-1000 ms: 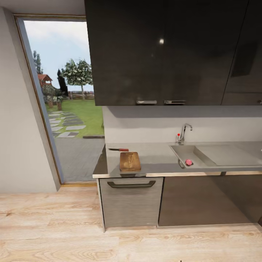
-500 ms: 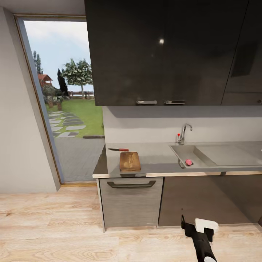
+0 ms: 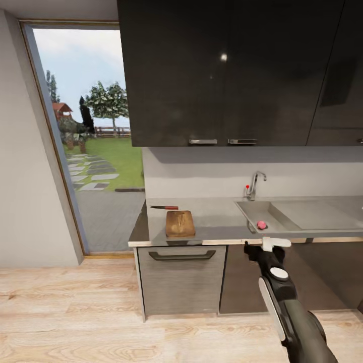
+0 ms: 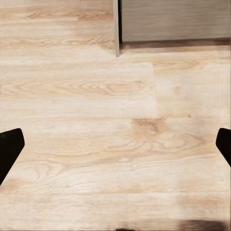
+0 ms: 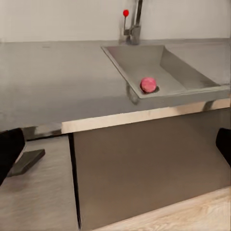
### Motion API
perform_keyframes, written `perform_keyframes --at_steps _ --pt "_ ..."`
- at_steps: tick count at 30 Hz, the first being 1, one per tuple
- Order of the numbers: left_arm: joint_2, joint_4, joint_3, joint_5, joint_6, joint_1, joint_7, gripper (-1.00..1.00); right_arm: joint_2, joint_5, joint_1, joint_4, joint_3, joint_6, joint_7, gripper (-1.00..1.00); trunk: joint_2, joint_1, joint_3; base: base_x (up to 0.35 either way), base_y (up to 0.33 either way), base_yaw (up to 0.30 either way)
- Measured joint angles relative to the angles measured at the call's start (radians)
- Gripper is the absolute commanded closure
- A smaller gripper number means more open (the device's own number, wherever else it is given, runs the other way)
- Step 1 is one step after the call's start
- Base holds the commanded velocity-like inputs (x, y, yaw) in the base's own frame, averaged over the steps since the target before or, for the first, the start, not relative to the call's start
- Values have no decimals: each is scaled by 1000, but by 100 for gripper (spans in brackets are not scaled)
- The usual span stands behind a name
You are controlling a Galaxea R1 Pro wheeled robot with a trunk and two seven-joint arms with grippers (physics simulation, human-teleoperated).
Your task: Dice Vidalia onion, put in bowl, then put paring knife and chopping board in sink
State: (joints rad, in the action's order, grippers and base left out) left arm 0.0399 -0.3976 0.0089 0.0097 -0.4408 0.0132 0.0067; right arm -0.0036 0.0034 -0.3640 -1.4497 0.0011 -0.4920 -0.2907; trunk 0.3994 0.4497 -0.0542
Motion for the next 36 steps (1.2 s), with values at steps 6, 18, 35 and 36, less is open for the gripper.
perform_keyframes --at_steps 6,18,35,36 --pt "1 103 0 -1 0 0 -1 -100 45 -1 -218 65 23 -144 3 -100 0 0 0 0 0 0" --pt "2 143 0 0 0 0 0 -100 144 -4 -673 561 58 -193 6 -100 0 -1 0 192 0 0" --pt "25 143 2 12 0 0 1 -100 150 -1 -687 691 62 -163 120 -100 0 -1 0 342 40 0" --pt "26 142 2 20 0 0 1 -100 149 -1 -687 698 65 -160 133 -100 0 -1 0 338 99 0"
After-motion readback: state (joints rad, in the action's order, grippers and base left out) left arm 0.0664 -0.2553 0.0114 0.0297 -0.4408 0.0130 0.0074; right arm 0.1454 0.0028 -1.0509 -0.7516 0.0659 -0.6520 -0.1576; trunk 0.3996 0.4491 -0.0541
